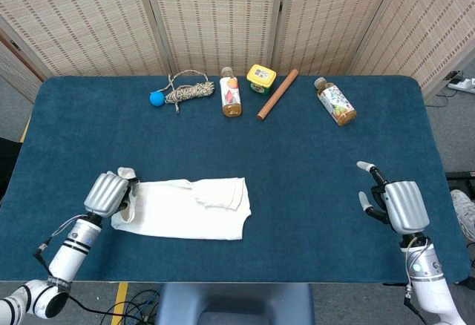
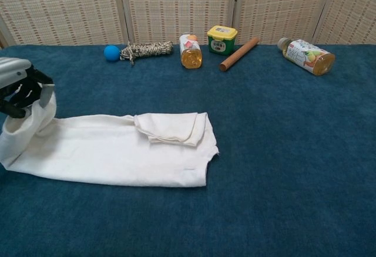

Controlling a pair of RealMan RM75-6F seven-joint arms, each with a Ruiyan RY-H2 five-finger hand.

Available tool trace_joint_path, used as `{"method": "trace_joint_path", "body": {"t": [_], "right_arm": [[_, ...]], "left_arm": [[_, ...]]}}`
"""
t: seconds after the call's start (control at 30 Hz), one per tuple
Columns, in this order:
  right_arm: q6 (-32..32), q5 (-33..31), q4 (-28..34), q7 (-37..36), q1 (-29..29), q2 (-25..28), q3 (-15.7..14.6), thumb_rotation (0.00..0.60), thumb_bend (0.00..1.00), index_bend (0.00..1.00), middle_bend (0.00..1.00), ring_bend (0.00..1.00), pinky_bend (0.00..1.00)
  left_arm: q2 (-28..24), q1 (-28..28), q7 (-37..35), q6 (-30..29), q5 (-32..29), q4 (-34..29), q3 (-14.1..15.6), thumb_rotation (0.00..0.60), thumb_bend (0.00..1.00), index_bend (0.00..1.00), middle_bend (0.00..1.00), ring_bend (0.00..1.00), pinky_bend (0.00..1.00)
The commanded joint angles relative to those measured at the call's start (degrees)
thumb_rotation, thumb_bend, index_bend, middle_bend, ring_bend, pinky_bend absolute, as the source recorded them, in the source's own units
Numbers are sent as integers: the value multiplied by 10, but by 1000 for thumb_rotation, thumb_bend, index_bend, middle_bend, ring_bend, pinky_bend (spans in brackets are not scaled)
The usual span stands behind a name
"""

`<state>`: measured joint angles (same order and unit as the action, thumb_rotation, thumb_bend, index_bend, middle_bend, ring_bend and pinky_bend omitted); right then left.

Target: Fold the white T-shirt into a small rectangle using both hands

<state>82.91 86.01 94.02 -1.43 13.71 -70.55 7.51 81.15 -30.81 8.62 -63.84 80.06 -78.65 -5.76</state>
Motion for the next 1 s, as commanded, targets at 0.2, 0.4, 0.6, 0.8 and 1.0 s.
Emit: {"method": "trace_joint_path", "body": {"t": [0.2,0.4,0.6,0.8,1.0], "right_arm": [[7,1,-5,-11,-7,5,-2,600,421,198,962,1000,1000],[13,-2,-6,-15,-15,12,-3,600,421,199,962,1000,1000],[15,-6,-7,-18,-21,16,-4,600,421,198,962,1000,1000],[17,-8,-6,-18,-27,19,-6,600,421,198,962,1000,1000],[20,-9,-4,-18,-31,22,-5,600,421,198,962,1000,1000]], "left_arm": [[21,-68,175,50,-110,-120,-56,600,660,647,838,776,889],[63,-94,246,46,-151,-138,-62,600,659,643,838,776,890],[99,-115,286,44,-185,-140,-60,600,660,639,838,776,890],[130,-130,313,26,-192,-139,-60,600,659,633,838,776,890],[154,-146,329,22,-200,-139,-60,600,659,626,838,776,890]]}}
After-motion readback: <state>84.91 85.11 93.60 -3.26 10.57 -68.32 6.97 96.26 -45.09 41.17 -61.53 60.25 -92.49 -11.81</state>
